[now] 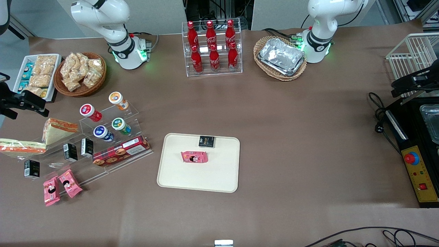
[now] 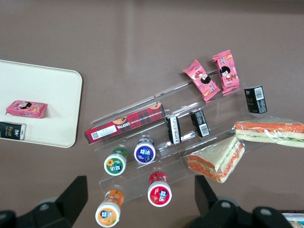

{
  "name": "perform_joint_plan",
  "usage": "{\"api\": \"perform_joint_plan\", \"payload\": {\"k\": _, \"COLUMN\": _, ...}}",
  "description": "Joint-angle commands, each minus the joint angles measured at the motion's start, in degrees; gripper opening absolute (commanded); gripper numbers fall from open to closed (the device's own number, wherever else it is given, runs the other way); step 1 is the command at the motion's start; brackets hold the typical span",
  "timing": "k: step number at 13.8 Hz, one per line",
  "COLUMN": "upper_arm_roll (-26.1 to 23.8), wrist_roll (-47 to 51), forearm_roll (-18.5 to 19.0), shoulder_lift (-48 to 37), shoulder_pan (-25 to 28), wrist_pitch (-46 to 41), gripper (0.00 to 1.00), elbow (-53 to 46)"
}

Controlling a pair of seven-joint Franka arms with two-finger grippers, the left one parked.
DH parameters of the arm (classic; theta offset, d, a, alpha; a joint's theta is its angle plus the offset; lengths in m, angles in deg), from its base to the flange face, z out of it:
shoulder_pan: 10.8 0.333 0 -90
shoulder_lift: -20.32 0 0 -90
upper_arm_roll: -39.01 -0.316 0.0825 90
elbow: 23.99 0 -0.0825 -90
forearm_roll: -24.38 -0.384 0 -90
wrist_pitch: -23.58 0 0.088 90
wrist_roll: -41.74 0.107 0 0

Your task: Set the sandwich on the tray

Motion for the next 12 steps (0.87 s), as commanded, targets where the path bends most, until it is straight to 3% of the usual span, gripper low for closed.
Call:
{"api": "perform_joint_plan", "payload": {"k": 1, "upper_arm_roll": 0.3, "wrist_roll": -0.47, "forearm_roll": -0.49, "shoulder_lift": 0.43, "shoulder_pan": -0.63, "wrist_pitch": 0.3, "gripper": 1.0, "elbow": -0.68}}
{"api": "perform_joint_plan", "payload": {"k": 7, "upper_arm_roll": 0.74, "wrist_roll": -6.52, "forearm_roll": -0.66, "shoulder_lift": 0.43, "shoulder_pan": -0.81, "wrist_pitch": 0.04, "gripper": 1.0, "elbow": -0.68}}
{"api": "perform_joint_plan", "payload": {"k": 12, "upper_arm_roll": 4.25, "wrist_roll": -12.59, "forearm_roll": -0.67, "shoulder_lift": 0.43, "shoulder_pan": -0.99, "wrist_pitch": 0.12, "gripper": 1.0, "elbow": -0.68}}
